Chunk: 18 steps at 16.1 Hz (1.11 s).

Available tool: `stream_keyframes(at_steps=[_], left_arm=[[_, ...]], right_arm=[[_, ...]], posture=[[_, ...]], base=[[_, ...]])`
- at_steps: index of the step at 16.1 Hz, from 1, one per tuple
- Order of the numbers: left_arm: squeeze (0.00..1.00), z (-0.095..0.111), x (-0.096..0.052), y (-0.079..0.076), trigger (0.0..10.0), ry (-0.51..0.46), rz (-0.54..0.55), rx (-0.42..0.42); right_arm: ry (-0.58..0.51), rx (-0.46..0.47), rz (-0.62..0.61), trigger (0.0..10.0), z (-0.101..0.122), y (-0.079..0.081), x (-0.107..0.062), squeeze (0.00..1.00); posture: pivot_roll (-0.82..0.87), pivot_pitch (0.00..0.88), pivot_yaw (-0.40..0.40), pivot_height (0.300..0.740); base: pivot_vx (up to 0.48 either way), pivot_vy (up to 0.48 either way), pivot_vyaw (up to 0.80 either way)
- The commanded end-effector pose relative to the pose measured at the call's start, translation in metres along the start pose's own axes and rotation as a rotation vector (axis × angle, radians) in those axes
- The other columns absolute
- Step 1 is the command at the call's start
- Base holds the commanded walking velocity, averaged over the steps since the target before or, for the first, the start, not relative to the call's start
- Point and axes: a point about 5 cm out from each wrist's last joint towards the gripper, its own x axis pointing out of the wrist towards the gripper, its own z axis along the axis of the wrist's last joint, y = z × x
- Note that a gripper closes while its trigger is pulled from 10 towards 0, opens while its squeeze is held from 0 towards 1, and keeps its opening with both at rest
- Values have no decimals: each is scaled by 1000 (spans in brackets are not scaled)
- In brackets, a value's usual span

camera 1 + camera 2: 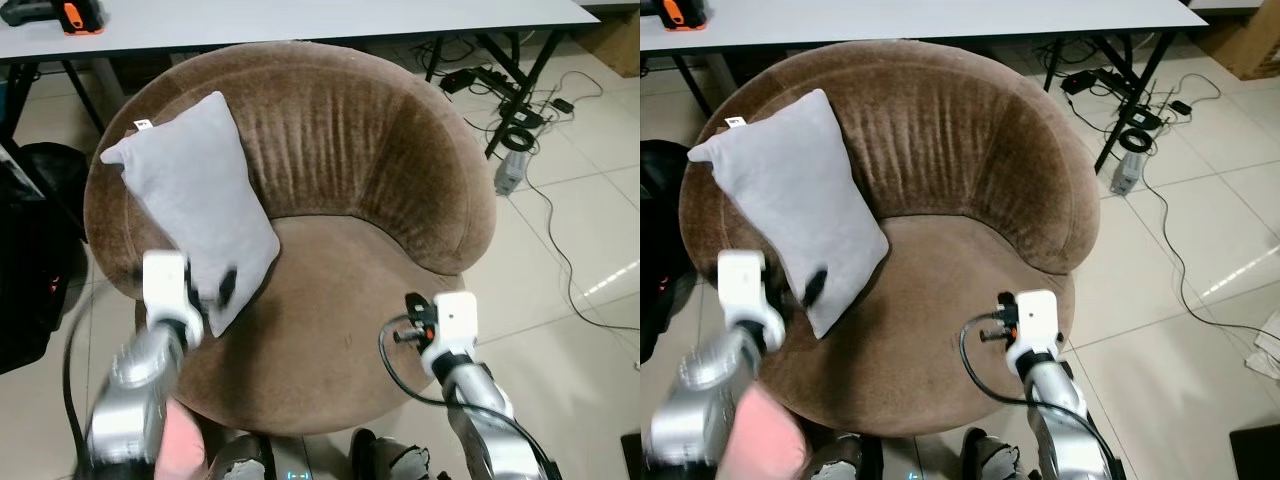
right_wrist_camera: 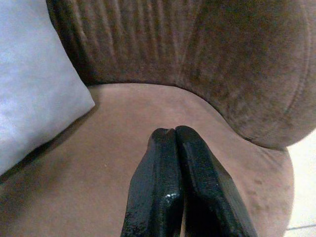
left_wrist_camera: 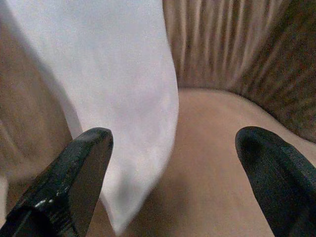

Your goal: Move the pillow to the sofa from floor

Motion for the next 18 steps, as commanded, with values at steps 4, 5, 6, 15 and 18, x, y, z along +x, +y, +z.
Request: stream_keyframes(at_steps=[4, 5, 6, 15, 18], left_arm=[[0, -4, 5, -22, 10000, -27, -69, -22], [0, -2, 5, -23, 10000, -36, -71, -18], [0, 0, 7, -23, 10000, -42, -69, 2], [0, 21, 42, -28, 10000, -61, -84, 61], [0, 22, 44, -31, 10000, -71, -88, 77]], right_arm=[[3, -16, -5, 10000, 2, -5, -7, 0], [5, -16, -8, 10000, 2, -5, -6, 0], [6, -18, -9, 10000, 1, -6, -3, 0], [-32, -32, -9, 10000, 10, -6, 24, 0], [-36, -30, -10, 10000, 9, -4, 26, 0]], posture=[[-87, 119, -55, 740], [-79, 107, -58, 740], [-69, 100, -60, 740], [-76, 57, -35, 740], [-77, 62, -30, 740]], base=[[0, 0, 0], [0, 0, 0], [0, 0, 0], [0, 0, 0], [0, 0, 0]])
